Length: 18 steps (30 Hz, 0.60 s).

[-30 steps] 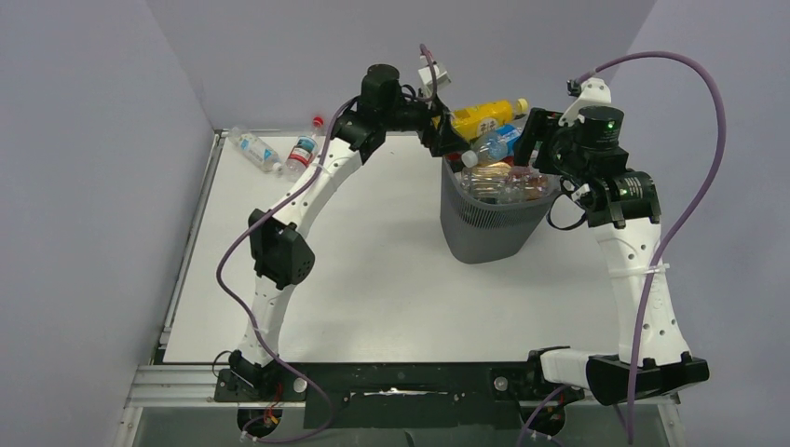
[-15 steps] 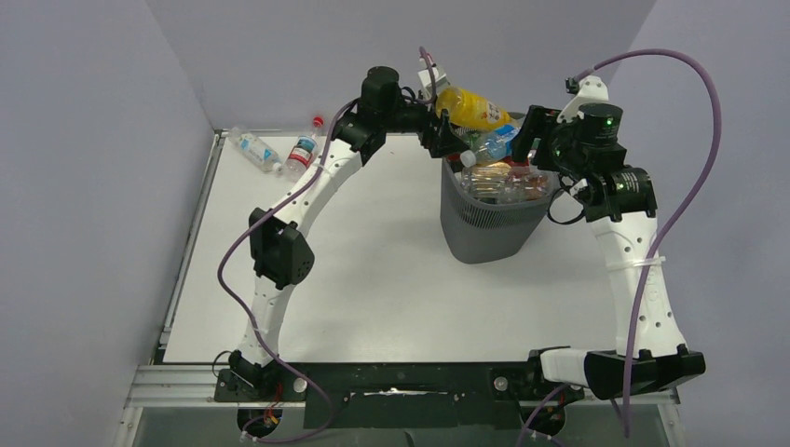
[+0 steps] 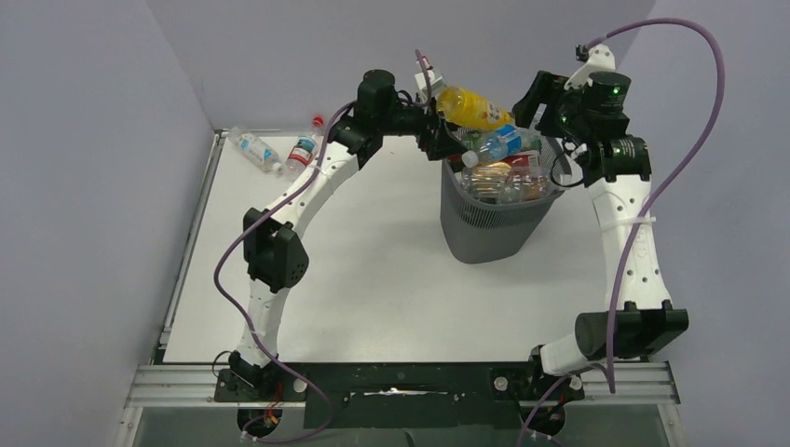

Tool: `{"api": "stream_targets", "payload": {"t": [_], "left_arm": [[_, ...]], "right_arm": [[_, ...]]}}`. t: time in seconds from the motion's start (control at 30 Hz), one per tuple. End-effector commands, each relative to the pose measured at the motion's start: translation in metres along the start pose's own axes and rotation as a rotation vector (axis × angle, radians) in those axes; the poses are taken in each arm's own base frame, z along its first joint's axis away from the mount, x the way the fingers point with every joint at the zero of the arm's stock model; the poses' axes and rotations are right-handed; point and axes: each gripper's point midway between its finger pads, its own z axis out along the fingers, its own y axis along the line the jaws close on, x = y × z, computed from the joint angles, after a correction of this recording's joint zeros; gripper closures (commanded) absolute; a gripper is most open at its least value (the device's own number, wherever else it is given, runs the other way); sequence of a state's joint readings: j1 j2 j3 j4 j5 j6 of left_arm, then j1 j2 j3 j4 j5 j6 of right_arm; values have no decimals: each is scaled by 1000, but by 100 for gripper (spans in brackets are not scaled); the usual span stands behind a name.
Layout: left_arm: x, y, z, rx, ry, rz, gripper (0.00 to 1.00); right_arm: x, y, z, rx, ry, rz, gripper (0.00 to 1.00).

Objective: Put the plastic bottles in the bin
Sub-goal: Place the plastic bottle in the trash bin.

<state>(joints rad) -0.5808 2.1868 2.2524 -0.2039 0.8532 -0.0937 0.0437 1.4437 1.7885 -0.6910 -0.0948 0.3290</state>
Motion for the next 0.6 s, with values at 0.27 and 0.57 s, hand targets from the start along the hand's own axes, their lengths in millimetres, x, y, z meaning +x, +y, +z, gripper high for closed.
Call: {"api": "stream_targets", "payload": {"t": [0.27,0.57], "left_arm": [[-51,-26,-19,35,-101,119,23],[-63,-7,-47,-45,-172,102,25]], "right_arm": [[-37,73,82,-417,-65,36,18],[8,129,78,-491,19,-66,23]]}}
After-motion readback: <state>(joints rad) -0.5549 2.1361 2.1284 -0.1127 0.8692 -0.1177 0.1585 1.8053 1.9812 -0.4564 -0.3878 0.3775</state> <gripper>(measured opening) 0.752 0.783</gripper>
